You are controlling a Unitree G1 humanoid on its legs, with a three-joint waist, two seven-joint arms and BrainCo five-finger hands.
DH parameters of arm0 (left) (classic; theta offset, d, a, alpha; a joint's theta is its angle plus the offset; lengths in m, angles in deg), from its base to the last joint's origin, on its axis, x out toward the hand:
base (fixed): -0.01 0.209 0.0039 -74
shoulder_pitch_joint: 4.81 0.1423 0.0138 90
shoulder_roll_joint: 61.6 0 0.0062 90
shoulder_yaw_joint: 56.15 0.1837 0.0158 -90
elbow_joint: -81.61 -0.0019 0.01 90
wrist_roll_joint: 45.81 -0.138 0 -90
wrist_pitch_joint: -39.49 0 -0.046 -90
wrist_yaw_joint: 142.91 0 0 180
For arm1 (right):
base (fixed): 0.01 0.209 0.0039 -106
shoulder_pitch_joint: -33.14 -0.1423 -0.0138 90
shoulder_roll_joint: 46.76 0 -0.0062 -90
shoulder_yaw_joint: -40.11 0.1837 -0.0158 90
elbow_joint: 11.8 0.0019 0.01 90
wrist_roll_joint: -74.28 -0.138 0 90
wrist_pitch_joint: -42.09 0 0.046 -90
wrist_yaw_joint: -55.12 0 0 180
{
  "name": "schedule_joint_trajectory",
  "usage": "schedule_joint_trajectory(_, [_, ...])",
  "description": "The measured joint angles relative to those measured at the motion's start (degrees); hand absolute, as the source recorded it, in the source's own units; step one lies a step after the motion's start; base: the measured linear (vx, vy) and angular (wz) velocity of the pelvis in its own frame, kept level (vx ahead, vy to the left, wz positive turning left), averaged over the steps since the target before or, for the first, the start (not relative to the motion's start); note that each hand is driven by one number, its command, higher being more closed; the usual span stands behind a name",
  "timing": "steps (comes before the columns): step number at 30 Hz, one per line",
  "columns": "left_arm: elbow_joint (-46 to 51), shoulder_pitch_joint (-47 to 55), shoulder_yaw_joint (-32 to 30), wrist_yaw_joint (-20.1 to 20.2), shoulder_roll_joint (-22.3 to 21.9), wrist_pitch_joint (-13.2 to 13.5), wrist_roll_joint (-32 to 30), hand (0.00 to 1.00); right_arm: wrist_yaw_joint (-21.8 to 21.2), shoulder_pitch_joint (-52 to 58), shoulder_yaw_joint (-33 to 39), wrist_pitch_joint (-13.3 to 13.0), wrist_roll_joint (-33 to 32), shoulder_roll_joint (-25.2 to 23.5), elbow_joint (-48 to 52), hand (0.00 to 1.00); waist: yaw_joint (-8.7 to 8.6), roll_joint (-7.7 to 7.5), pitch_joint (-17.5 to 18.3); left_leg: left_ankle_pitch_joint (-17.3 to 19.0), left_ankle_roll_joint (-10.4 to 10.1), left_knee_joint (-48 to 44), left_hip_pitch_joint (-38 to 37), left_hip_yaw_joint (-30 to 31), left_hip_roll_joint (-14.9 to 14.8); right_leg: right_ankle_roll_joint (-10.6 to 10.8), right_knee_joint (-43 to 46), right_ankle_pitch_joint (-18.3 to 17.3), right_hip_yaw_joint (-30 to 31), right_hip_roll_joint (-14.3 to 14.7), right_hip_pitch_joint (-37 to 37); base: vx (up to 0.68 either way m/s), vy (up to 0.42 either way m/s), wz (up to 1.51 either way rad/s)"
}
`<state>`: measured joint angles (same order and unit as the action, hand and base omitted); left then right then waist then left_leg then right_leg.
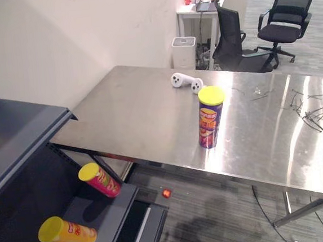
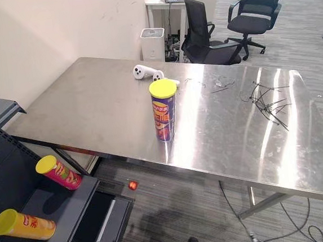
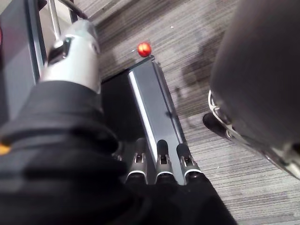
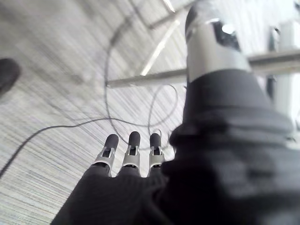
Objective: Put the gum and the chips on the shelf.
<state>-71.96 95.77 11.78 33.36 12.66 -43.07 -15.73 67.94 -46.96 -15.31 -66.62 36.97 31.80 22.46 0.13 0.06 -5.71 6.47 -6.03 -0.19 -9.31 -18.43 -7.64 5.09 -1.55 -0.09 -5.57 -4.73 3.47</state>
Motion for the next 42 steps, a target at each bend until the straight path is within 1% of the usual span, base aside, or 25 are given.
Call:
schedule_joint_trajectory(1, [0.54, 0.13, -0.85, -0.02, 0.0, -0.04, -0.01, 0.0, 0.94, -0.49, 2.43, -0.45, -1.79, 0.79, 2.51, 0.0, 0.02, -0.24, 0.11, 0.08, 0.07, -0.01, -0.03, -0.15, 0.06, 0.03, 0.0, 0.02, 0.03, -0.11, -0.02, 0.0, 0.0, 0.0])
schedule_joint_trajectory(3, [1.77, 0.58, -1.33, -0.14, 0.17, -0.06, -0.03, 0.0, 2.36, -1.33, 5.72, -1.03, -3.03, 2.06, 7.06, 0.0, 0.02, -0.71, 0.41, 0.23, 0.15, -0.05, -0.08, -0.72, 0.09, 0.1, 0.01, 0.06, 0.17, -0.22, -0.12, 0.01, 0.023, -0.08])
schedule_joint_trajectory(4, [2.6, 0.87, -1.47, -0.42, 0.25, -0.08, -0.26, 0.0, 3.92, -1.88, 7.21, -1.96, -3.37, 2.89, 10.72, 0.0, 0.13, -0.79, 0.51, 0.47, 0.12, -0.15, -0.34, -1.46, 0.03, 0.12, 0.07, 0.05, 0.59, -0.2, -0.12, 0.01, 0.02, -0.16])
schedule_joint_trajectory(5, [2.89, 0.98, -1.47, -0.51, 0.28, -0.1, -0.57, 0.0, 4.66, -2.22, 7.8, -2.66, -3.38, 3.25, 12.81, 0.0, 0.18, -0.83, 0.48, 0.58, 0.15, -0.18, -0.55, -1.59, 0.02, 0.13, 0.12, 0.05, 0.87, -0.18, -0.14, 0.01, 0.018, -0.22])
schedule_joint_trajectory(7, [3.44, 1.15, -1.3, -0.75, 0.33, -0.25, -1.5, 0.0, 7.33, -3.12, 8.3, -5.15, -3.29, 4.39, 23.08, 0.0, 0.17, -0.99, 0.66, 0.88, 0.1, -0.24, -1.02, -2.96, -0.04, 0.19, 0.24, 0.02, 1.6, -0.14, -0.28, 0.0, 0.015, -0.21])
schedule_joint_trajectory(8, [3.82, 1.16, -1.17, -0.89, 0.32, -0.42, -1.51, 0.0, 8.06, -3.22, 8.22, -5.55, -3.09, 4.5, 25.82, 0.0, 0.12, -0.99, 0.68, 0.93, 0.09, -0.28, -1.06, -3.05, -0.06, 0.19, 0.24, 0.01, 1.67, -0.13, -0.29, 0.0, 0.007, -0.11])
schedule_joint_trajectory(10, [5.85, 1.26, -0.13, -1.09, 0.43, -0.54, -1.55, 0.0, 12.15, -3.57, 7.52, -6.37, -0.88, 4.62, 36.73, 0.0, 0.1, -1.22, 0.78, 1.01, 0.0, -0.35, -1.06, -3.34, -0.26, 0.24, 0.21, -0.03, 1.73, 0.01, -0.4, 0.01, -0.007, -0.04])
schedule_joint_trajectory(12, [7.17, 1.55, 0.42, -1.42, 0.43, -0.63, -1.57, 0.0, 14.4, -4.1, 7.12, -7.0, 1.04, 4.66, 42.28, 0.0, 0.14, -1.6, 1.02, 1.21, -0.13, -0.57, -0.92, -3.77, -0.48, 0.79, -0.34, -0.82, 1.67, 0.14, -0.62, 0.01, -0.018, -0.13])
schedule_joint_trajectory(13, [7.75, 1.9, 0.99, -2.04, 0.44, -1.01, -1.67, 0.0, 16.64, -4.65, 7.03, -7.04, 4.29, 4.67, 47.32, 0.0, 0.43, -1.76, 1.13, 1.68, -0.45, -1.24, -0.78, -4.49, -0.95, 0.34, -0.18, -1.11, 0.9, 0.19, -0.93, 0.02, -0.017, -0.2])
schedule_joint_trajectory(15, [7.72, 2.37, 1.52, -2.59, 0.27, -1.78, -1.71, 0.0, 18.23, -4.9, 7.0, -7.16, 7.8, 4.69, 51.91, 0.0, 0.21, -1.97, 1.51, 1.84, -0.61, -1.46, -0.77, -4.54, -1.37, 0.64, -0.09, -0.87, 0.7, 0.52, -1.03, 0.05, -0.022, -0.12])
schedule_joint_trajectory(16, [7.72, 2.5, 1.54, -2.68, 0.09, -1.86, -1.73, 0.0, 18.45, -4.84, 6.78, -7.16, 8.64, 4.69, 53.18, 0.0, 0.17, -1.81, 1.79, 1.89, -0.7, -1.47, -0.79, -4.56, -1.51, 0.39, -0.08, -0.69, 0.7, 0.68, -1.06, 0.1, -0.036, -0.09])
schedule_joint_trajectory(18, [7.75, 2.73, 1.62, -2.76, -0.48, -2.06, -1.87, 0.0, 18.26, -4.2, 3.64, -7.11, 10.91, 4.68, 57.57, 0.0, -0.11, -2.19, 2.21, 2.02, -0.88, -1.52, -0.78, -4.65, -1.94, 0.32, 0.2, -0.55, 0.76, 1.2, -1.13, 0.09, -0.03, -0.09])
schedule_joint_trajectory(20, [7.96, 2.61, 1.6, -2.84, -0.45, -2.17, -2.5, 0.0, 15.21, -3.65, -0.4, -6.58, 12.94, 4.71, 60.95, 0.0, -0.16, -2.55, 2.45, 2.09, -0.96, -1.6, -0.87, -4.65, -2.16, 0.31, 0.38, -0.55, 0.72, 1.49, -1.25, 0.05, -0.019, -0.09])
schedule_joint_trajectory(21, [8.43, 2.52, 1.6, -2.85, -0.46, -2.25, -4.02, 0.0, 10.74, -3.55, -3.96, -4.95, 14.77, 4.72, 63.2, 0.0, -0.22, -2.74, 2.58, 2.13, -0.97, -1.85, -0.79, -4.55, -2.12, 0.31, 0.36, -0.55, 0.73, 1.44, -1.25, 0.03, -0.005, -0.06])
schedule_joint_trajectory(22, [8.81, 2.53, 1.64, -2.84, -0.42, -2.35, -4.43, 0.0, 7.63, -3.56, -5.93, -4.1, 15.07, 4.75, 63.76, 0.0, -0.19, -2.81, 2.68, 2.17, -0.9, -1.88, -0.74, -4.44, -2.02, 0.31, 0.31, -0.55, 0.72, 1.33, -1.23, 0.0, 0.0, 0.0])
schedule_joint_trajectory(23, [8.86, 2.52, 1.81, -2.78, -0.33, -2.41, -4.66, 0.0, 5.75, -3.57, -7.0, -3.46, 15.32, 4.82, 63.77, 0.0, -0.14, -2.85, 2.71, 2.17, -0.9, -1.88, -0.74, -4.38, -1.92, 0.32, 0.32, -0.55, 0.71, 1.24, -1.21, 0.01, 0.014, 0.04])
schedule_joint_trajectory(24, [8.93, 2.52, 1.93, -2.78, -0.29, -2.42, -4.97, 0.0, 1.26, -3.58, -8.6, -1.72, 15.4, 5.1, 63.45, 0.0, -0.09, -2.92, 2.76, 2.17, -0.9, -1.89, -0.64, -4.25, -1.68, 0.33, 0.28, -0.55, 0.65, 0.99, -1.21, 0.0, 0.03, 0.09])
schedule_joint_trajectory(25, [8.9, 2.52, 1.97, -2.78, -0.09, -2.38, -5.73, 0.0, -3.57, -3.65, -9.85, -0.16, 14.97, 5.78, 62.4, 0.0, -0.07, -2.88, 2.8, 2.17, -0.89, -1.89, -0.31, -3.81, -1.35, 0.55, 0.02, -0.41, 0.44, 0.7, -1.22, 0.0, 0.032, 0.13])
schedule_joint_trajectory(26, [8.79, 2.53, 2.05, -2.78, 0.07, -2.4, -6.15, 0.0, -5.69, -3.65, -10.58, 0.29, 14.66, 6.35, 61.44, 0.0, -0.16, -2.88, 2.88, 2.17, -0.88, -1.94, 0.06, -3.19, -1.11, 0.71, -0.26, -0.29, 0.19, 0.52, -1.26, -0.01, 0.031, 0.2])
schedule_joint_trajectory(28, [8.48, 2.81, 2.45, -2.86, 0.53, -2.38, -6.56, 0.0, -13.81, -3.78, -12.86, 2.2, 14.59, 8.86, 57.28, 0.0, -0.24, -2.61, 3.02, 2.15, -0.85, -1.94, 0.89, -1.35, -0.25, 0.98, -0.61, -0.12, -0.62, -0.06, -1.37, -0.01, 0.025, 0.21])
schedule_joint_trajectory(29, [8.11, 2.8, 2.69, -2.88, 0.77, -2.34, -6.63, 0.0, -15.34, -3.79, -13.31, 2.4, 14.6, 9.47, 56.39, 0.0, -0.25, -2.51, 3.1, 2.15, -0.84, -1.94, 1.12, -0.96, -0.06, 1.05, -0.72, -0.07, -0.91, -0.16, -1.38, -0.01, 0.017, 0.19])
schedule_joint_trajectory(31, [6.77, 3.13, 3.84, -3.02, 1.57, -2.29, -6.68, 0.0, -19.85, -4.63, -15.42, 3.23, 14.58, 12.17, 53.41, 0.0, -0.38, -1.9, 3.42, 2.13, -0.79, -1.95, 1.99, 0.75, 0.5, 1.31, -1.45, 0.44, -1.66, -0.43, -1.44, -0.01, 0.005, 0.19])
schedule_joint_trajectory(35, [6.48, 3.8, 3.93, -3.44, 2.74, -2.29, -6.69, 0.0, -23.34, -7.38, -18.08, 3.82, 14.57, 14.6, 49.53, 0.0, -0.41, -1.77, 3.38, 2.05, -0.62, -1.96, 3.03, 2.87, 0.91, 1.34, -1.46, 0.72, -2.48, -0.75, -2.0, -0.02, 0.004, 0.13])
schedule_joint_trajectory(38, [6.5, 3.76, 4.73, -3.33, 3.92, -2.25, -6.8, 0.0, -24.01, -9.23, -20.38, 4.22, 14.75, 16.52, 48.15, 0.0, -0.86, -1.74, 3.3, 1.76, -0.17, -1.96, 4.23, 5.03, 1.27, 1.37, -1.47, 0.91, -4.05, -1.12, -2.28, -0.03, -0.001, 0.24])
schedule_joint_trajectory(42, [6.52, 4.16, 4.95, -3.2, 4.56, -2.18, -8.04, 0.0, -24.43, -12.5, -22.2, 4.67, 14.83, 17.63, 47.93, 0.0, -0.86, -1.25, 2.83, 1.51, 0.21, -1.95, 4.31, 5.41, 1.69, 1.49, -1.47, 1.13, -4.3, -1.48, -2.23, -0.02, 0.006, 0.06])
